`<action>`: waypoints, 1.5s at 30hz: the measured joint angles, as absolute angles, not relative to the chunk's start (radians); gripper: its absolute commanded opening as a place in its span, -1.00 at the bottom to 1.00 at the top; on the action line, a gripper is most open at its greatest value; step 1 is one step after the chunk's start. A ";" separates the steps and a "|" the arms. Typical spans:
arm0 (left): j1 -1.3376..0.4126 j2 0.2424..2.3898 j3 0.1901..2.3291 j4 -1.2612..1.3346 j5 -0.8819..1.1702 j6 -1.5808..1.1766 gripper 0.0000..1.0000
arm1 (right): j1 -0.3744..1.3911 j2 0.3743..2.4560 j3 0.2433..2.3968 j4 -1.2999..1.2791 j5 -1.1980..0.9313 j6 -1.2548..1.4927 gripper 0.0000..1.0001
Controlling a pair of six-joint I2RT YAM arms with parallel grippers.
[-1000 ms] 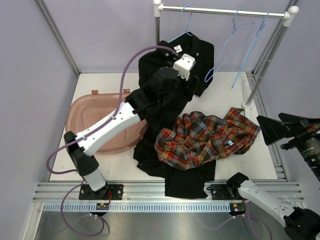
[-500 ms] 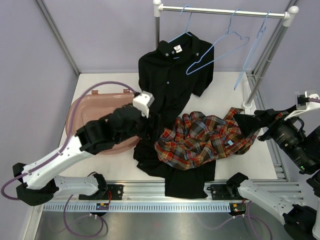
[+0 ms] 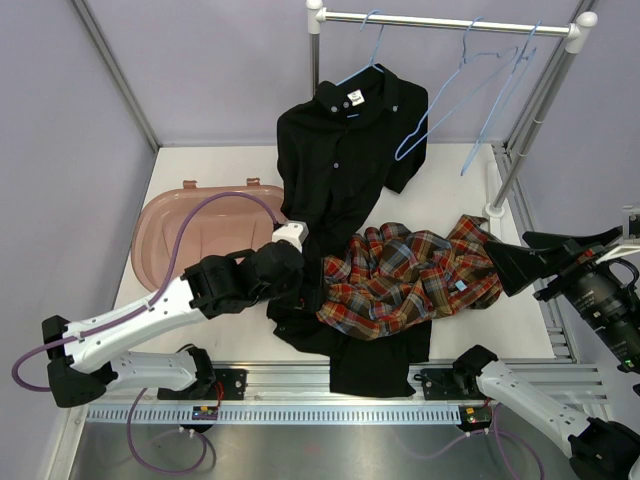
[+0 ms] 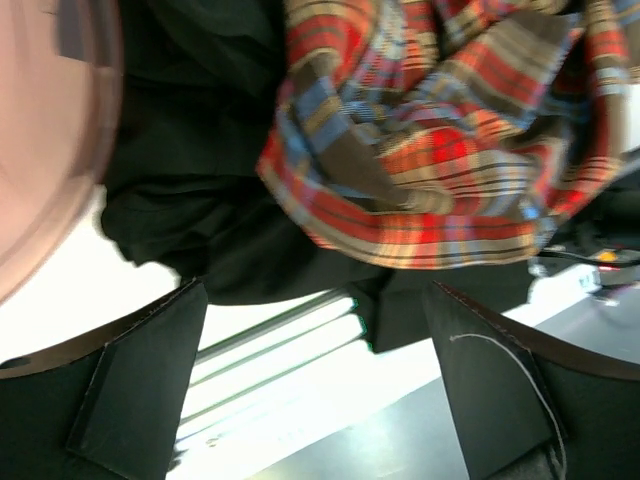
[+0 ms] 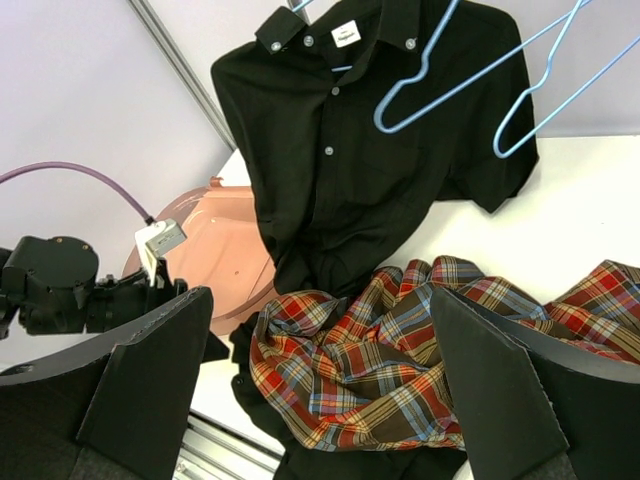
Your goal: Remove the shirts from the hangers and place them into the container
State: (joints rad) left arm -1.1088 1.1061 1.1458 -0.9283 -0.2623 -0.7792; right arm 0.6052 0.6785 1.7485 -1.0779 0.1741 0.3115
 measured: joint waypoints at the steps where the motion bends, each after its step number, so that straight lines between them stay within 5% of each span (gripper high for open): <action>1: -1.109 1.109 1.146 -0.915 -0.249 -0.790 0.93 | 0.605 0.673 1.746 -1.078 0.174 0.312 0.99; 12: -1.031 1.188 1.121 -0.709 -0.053 -0.943 0.93 | 0.605 0.644 1.739 -1.090 0.175 0.311 0.99; 29: -1.008 1.512 1.239 -0.838 -0.040 -0.963 0.94 | 0.606 0.601 1.724 -1.096 0.182 0.310 0.99; 33: -1.007 1.574 1.239 -0.823 -0.020 -0.946 0.38 | 0.606 0.601 1.707 -1.098 0.182 0.310 0.99; 34: -1.006 1.581 1.239 -0.812 -0.011 -0.939 -0.62 | 0.606 0.601 1.707 -1.097 0.182 0.309 0.99; 35: -1.003 1.585 1.240 -0.801 -0.005 -0.937 -1.00 | 0.606 0.601 1.707 -1.097 0.183 0.307 0.99; 45: -0.992 1.514 1.501 -0.778 -0.097 -0.782 -1.00 | 0.606 0.600 1.700 -1.097 0.186 0.306 0.99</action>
